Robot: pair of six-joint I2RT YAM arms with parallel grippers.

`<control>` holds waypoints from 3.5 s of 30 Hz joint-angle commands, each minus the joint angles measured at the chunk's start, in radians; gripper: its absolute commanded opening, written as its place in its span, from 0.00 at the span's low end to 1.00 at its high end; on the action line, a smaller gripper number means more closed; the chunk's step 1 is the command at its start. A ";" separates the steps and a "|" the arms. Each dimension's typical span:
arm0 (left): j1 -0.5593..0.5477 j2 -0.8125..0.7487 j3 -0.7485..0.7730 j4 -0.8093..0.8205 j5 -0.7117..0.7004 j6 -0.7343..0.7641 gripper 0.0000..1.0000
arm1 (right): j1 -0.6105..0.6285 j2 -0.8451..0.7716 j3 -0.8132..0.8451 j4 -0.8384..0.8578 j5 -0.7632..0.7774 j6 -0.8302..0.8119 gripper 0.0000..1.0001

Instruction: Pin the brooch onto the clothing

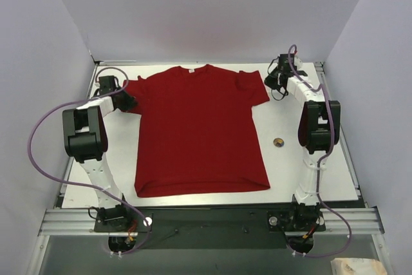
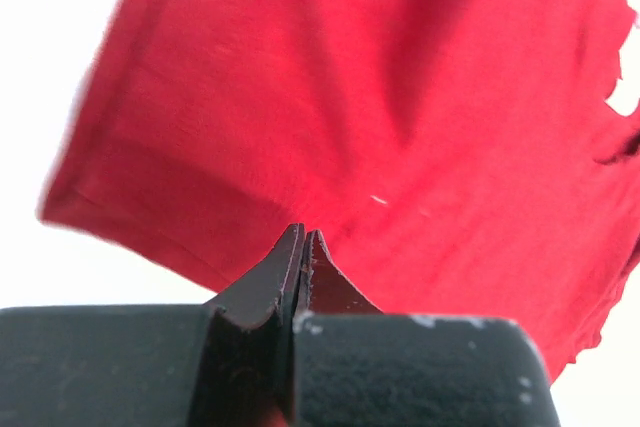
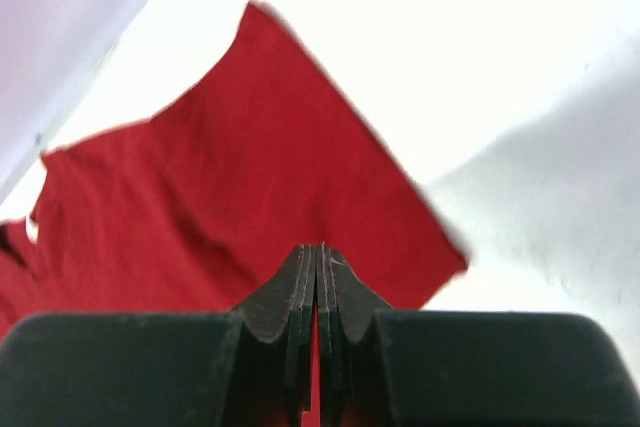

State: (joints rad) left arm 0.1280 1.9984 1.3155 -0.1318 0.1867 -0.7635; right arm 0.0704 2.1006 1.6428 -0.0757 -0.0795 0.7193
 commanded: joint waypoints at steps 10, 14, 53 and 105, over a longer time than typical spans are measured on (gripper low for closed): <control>0.081 0.099 0.099 -0.057 0.024 0.006 0.00 | -0.064 0.213 0.224 -0.180 -0.095 0.216 0.00; 0.081 0.102 0.136 -0.118 -0.023 0.029 0.00 | -0.095 0.222 0.184 -0.191 -0.132 0.268 0.00; -0.526 -0.193 -0.033 -0.181 -0.187 0.236 0.00 | 0.081 -0.293 -0.320 -0.130 -0.042 -0.067 0.00; -0.300 0.027 0.154 -0.354 -0.179 0.268 0.00 | 0.246 -0.659 -0.795 -0.159 -0.017 -0.090 0.00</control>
State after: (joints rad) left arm -0.1955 1.8973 1.3552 -0.3702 0.0280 -0.5354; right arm 0.4026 1.4765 0.8139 -0.1913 -0.1001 0.6582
